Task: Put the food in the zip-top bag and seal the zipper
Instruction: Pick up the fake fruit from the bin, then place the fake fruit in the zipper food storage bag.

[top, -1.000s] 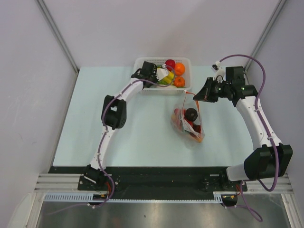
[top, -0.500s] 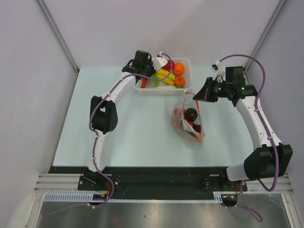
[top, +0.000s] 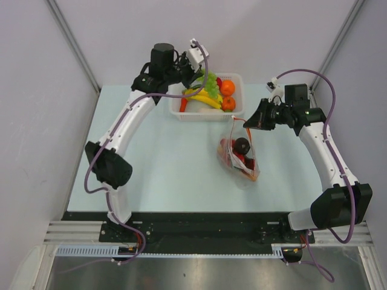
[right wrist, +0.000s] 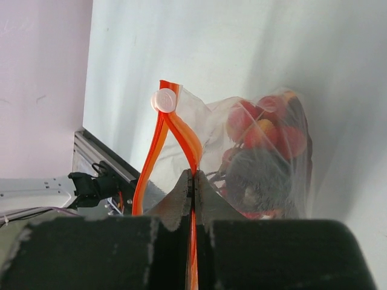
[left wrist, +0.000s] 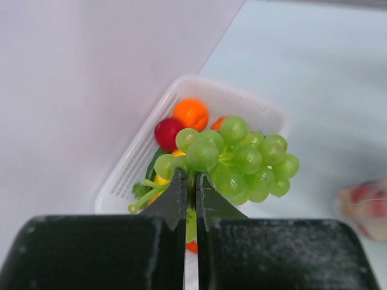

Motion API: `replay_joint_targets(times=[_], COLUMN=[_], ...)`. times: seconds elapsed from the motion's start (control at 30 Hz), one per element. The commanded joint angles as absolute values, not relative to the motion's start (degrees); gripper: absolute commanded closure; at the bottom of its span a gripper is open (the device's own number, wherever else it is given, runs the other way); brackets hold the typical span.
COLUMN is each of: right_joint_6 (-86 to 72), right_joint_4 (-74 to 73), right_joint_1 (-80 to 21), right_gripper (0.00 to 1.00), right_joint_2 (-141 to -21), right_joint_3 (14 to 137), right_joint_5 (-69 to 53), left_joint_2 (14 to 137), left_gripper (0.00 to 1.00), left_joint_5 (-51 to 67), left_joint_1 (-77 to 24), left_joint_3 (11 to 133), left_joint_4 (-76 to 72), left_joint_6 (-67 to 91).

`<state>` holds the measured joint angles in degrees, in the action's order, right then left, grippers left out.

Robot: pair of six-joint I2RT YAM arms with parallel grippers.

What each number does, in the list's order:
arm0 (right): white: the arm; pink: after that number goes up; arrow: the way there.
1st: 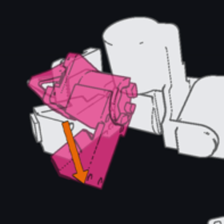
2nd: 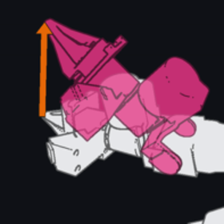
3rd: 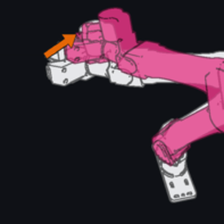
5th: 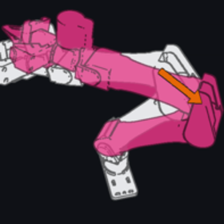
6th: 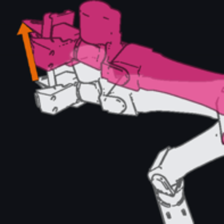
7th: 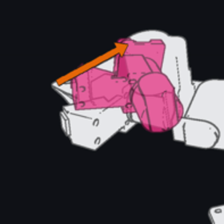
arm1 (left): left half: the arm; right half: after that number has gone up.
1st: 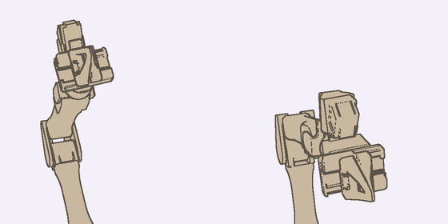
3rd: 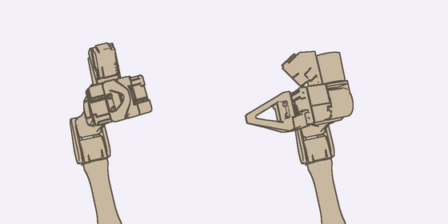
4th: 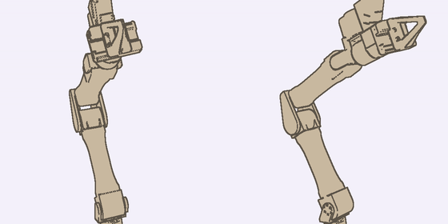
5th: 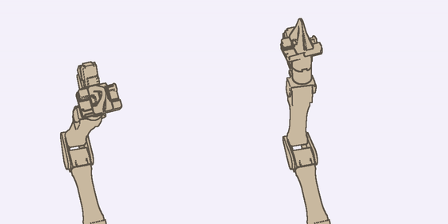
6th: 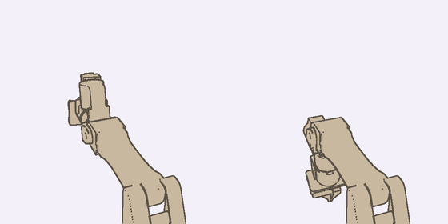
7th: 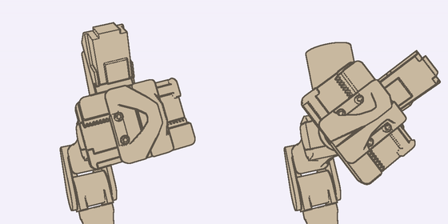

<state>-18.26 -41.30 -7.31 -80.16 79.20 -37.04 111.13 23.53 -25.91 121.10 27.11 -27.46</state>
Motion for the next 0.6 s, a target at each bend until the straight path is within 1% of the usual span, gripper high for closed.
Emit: replay_joint_targets(times=[0.0,0.13,0.17,0.3,0.37,0.57], right_joint_6=[-19.25,-19.6,-19.77,-20.13,-20.39,-20.74], right_joint_4=[-39.2,-39.81,-39.99,-39.99,-40.08,-39.9], right_joint_1=[-8.0,-8.09,-8.17,-8.26,-8.26,-8.35], right_gripper=[1.0,1.0,1.0,1.0,1.0,1.0], right_joint_2=[-80.16,-80.42,-80.33,-80.16,-79.89,-79.37], right_joint_3=[82.62,82.97,82.97,82.97,82.97,82.35], right_joint_5=[-39.46,-41.39,-41.74,-42.54,-42.98,-44.38], left_joint_2=[99.33,93.53,92.56,87.03,85.96,86.04], left_gripper=[1.0,1.0,1.0,1.0,1.0,1.0], left_joint_5=[34.45,37.18,37.18,33.75,32.7,28.31], left_joint_1=[-29.96,-35.4,-36.46,-42.26,-43.59,-48.51], left_joint_3=[116.46,111.54,109.01,100.91,96.97,91.94], left_joint_4=[24.78,26.89,27.33,27.42,26.98,27.77], left_joint_6=[-25.83,-31.89,-35.47,-44.89,-48.41,-52.56])
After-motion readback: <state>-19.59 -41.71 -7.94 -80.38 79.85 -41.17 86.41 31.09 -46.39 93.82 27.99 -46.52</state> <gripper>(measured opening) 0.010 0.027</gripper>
